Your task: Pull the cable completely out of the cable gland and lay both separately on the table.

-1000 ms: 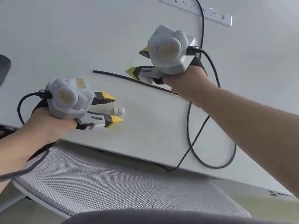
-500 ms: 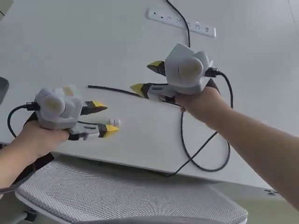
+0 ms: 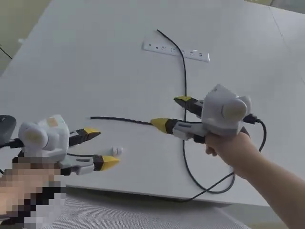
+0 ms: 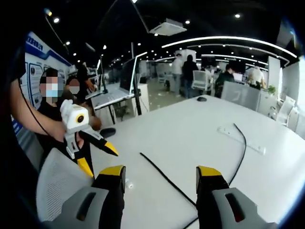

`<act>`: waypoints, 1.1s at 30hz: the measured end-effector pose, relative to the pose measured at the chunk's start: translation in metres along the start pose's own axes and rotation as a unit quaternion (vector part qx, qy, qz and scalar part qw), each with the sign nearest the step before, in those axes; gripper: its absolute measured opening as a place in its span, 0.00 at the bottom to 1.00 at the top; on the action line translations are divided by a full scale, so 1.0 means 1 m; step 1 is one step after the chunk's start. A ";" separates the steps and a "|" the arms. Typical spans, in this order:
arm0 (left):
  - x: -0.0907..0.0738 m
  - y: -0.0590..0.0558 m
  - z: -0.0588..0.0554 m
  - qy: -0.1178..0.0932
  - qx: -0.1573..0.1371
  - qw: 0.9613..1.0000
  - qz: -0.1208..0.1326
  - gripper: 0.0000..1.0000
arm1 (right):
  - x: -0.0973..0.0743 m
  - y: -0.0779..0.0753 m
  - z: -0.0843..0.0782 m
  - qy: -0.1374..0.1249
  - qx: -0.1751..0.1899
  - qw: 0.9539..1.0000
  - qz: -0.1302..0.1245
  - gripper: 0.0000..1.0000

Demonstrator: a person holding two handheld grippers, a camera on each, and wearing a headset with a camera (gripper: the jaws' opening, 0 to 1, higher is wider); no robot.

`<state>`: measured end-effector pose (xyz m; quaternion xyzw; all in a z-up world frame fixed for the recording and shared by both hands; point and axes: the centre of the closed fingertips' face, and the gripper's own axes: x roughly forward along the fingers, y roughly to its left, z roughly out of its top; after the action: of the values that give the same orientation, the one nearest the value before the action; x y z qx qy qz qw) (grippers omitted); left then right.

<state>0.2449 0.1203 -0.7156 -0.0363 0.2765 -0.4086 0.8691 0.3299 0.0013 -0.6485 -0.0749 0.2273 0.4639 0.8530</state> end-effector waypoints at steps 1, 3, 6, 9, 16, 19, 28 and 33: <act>-0.003 -0.001 0.003 -0.003 0.000 1.000 0.001 0.63 | -0.007 -0.003 -0.002 -0.003 0.011 1.000 -0.004 0.60; -0.006 -0.002 0.006 -0.002 0.000 1.000 0.001 0.63 | -0.019 -0.003 -0.001 -0.012 0.020 1.000 -0.010 0.62; -0.011 -0.003 0.011 -0.005 -0.001 1.000 0.005 0.65 | -0.032 -0.002 -0.004 -0.016 0.018 1.000 -0.017 0.64; -0.016 -0.003 0.018 -0.016 -0.006 1.000 0.012 0.68 | -0.044 0.003 -0.011 -0.024 0.041 0.999 -0.018 0.66; -0.023 -0.009 0.024 -0.026 -0.017 0.999 0.013 0.73 | -0.060 0.018 -0.030 -0.022 0.047 0.999 -0.012 0.74; -0.025 -0.012 0.027 -0.034 -0.007 0.999 0.014 0.78 | -0.064 0.022 -0.036 -0.017 0.052 0.998 -0.011 0.74; -0.033 -0.016 0.018 -0.009 0.006 1.000 0.008 0.83 | -0.069 0.033 -0.060 -0.002 0.058 0.998 -0.002 0.86; -0.037 -0.010 0.019 -0.009 -0.001 1.000 0.015 0.87 | -0.067 0.032 -0.082 0.018 0.071 0.997 -0.003 0.89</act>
<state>0.2289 0.1379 -0.6806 -0.0364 0.2692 -0.3952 0.8775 0.2463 -0.0594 -0.6877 -0.0227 0.2749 0.4426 0.8532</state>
